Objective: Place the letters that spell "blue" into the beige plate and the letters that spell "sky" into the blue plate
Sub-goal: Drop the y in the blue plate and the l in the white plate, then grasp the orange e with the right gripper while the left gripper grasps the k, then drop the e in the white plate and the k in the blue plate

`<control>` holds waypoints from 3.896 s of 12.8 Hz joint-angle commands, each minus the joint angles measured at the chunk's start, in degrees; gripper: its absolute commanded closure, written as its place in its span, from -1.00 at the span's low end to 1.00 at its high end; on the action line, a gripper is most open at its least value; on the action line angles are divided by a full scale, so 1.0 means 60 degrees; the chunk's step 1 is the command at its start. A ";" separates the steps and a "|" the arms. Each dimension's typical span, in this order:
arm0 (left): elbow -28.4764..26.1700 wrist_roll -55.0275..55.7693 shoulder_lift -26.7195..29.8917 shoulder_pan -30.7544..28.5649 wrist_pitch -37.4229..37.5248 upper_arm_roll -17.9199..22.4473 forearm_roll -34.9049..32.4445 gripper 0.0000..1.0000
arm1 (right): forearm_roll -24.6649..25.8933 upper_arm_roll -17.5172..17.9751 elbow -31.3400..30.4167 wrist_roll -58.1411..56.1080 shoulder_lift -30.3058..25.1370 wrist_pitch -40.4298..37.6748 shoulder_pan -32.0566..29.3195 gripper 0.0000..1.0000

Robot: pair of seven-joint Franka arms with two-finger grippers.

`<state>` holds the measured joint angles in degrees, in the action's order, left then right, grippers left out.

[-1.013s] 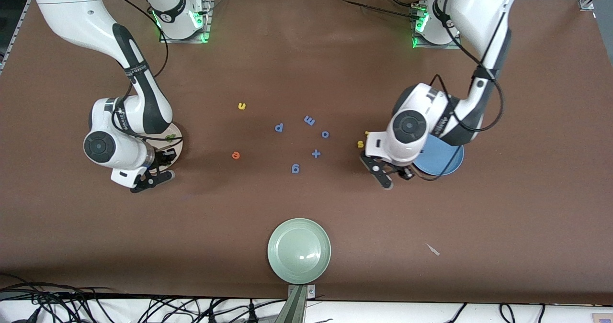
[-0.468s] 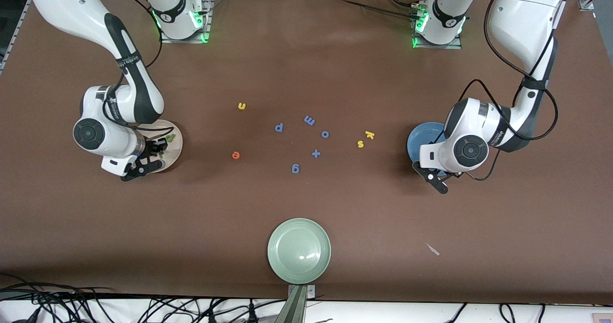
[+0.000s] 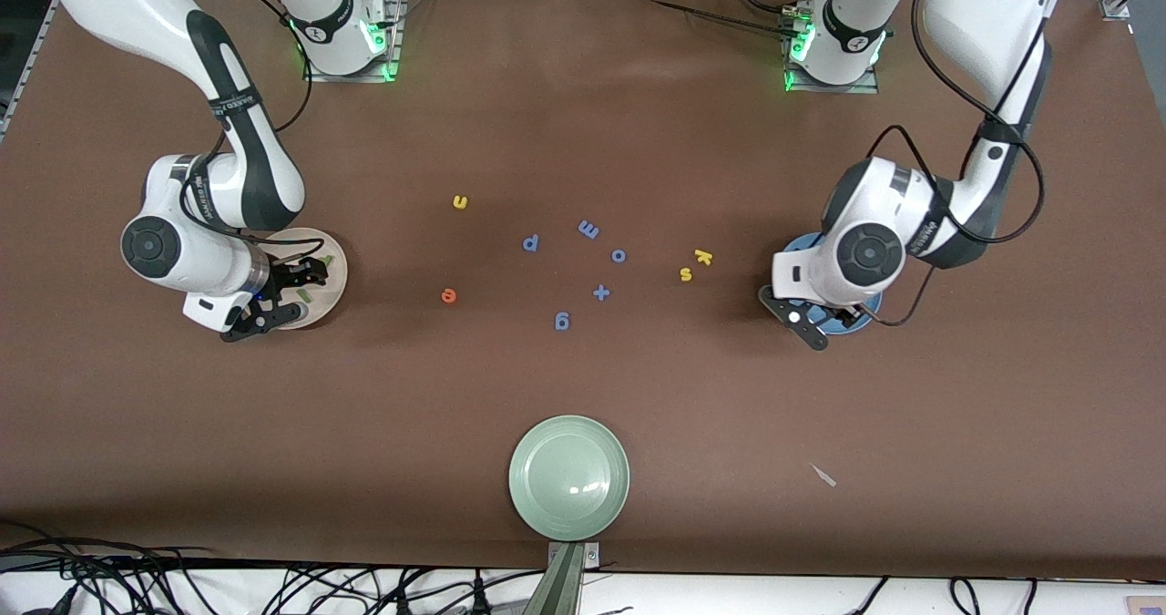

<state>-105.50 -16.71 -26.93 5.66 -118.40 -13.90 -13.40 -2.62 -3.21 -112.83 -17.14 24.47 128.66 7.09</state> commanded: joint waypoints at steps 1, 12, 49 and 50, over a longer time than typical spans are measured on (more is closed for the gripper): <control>-0.0302 0.1826 0.0196 0.0039 -0.0055 -0.0728 -0.0082 -1.00 | -0.0165 0.0445 0.0317 0.1356 -0.0093 -0.0246 0.0239 -0.69; -0.1678 0.1675 -0.0376 0.0625 -0.3132 -0.1417 -0.1897 -1.00 | -0.0223 0.2190 0.1929 0.7321 0.1897 0.1158 0.1000 -0.70; -0.2528 -0.4961 0.1353 -0.1262 -0.1594 -0.2181 -0.1927 1.00 | 0.0231 -0.0884 -0.1011 0.2757 -0.0795 -0.0453 0.1324 0.73; -0.2528 -0.5268 0.1324 -0.1685 -0.1594 -0.2181 -0.1927 1.00 | 0.0245 -0.1103 -0.1523 0.2449 -0.0970 -0.0045 0.1324 0.71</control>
<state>-120.55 -45.12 -19.41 -0.36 -128.82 -26.61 -23.70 -1.53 -8.13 -114.74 1.14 23.17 124.94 14.88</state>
